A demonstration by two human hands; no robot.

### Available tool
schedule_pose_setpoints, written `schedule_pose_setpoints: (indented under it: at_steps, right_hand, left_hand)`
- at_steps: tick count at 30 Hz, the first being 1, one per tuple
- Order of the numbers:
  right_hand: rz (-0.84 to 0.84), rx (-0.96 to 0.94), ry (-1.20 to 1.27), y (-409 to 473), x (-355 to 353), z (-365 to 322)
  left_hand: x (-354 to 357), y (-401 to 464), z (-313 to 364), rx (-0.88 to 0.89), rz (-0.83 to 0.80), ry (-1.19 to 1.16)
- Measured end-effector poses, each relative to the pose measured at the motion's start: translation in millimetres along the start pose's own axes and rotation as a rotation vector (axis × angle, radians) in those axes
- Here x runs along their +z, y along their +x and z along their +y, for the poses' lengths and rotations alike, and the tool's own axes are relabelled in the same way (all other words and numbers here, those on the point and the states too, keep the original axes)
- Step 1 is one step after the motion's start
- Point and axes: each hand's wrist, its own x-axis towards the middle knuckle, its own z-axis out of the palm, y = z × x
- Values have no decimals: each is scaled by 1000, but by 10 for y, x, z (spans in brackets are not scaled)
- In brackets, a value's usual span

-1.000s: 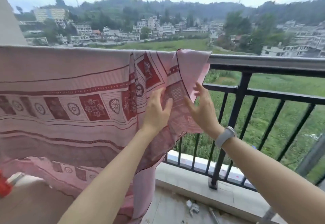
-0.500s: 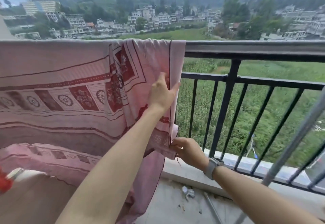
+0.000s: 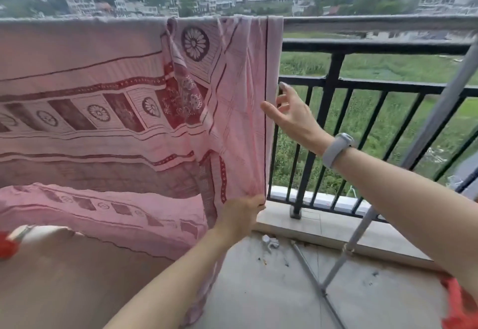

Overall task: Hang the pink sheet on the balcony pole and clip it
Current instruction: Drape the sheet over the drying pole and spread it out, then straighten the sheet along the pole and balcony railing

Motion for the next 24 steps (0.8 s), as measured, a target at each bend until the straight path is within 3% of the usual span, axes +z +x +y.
schedule_pose_setpoints:
  at_steps: [3, 6, 10, 13, 17, 21, 24]
  right_hand:
    - [68, 138, 112, 50, 337, -121]
    - [180, 160, 187, -98, 486, -4]
    - [61, 191, 89, -664, 503, 564]
    - [-139, 266, 19, -1273, 571, 1071]
    - [-398, 287, -61, -1736, 460, 1525]
    - [-464, 222, -70, -1613, 169, 1757]
    - [-492, 183, -104, -1500, -16, 1878]
  left_hand:
    - [82, -157, 6, 24, -74, -16]
    - [111, -246, -31, -50, -164, 21]
    - [97, -339, -206, -230, -297, -82]
    - [51, -211, -215, -351, -115, -132]
    - [-61, 297, 222, -369, 208, -334]
    - [-58, 995, 822, -387, 322, -527]
    - [-134, 1506, 1164, -449, 603, -535]
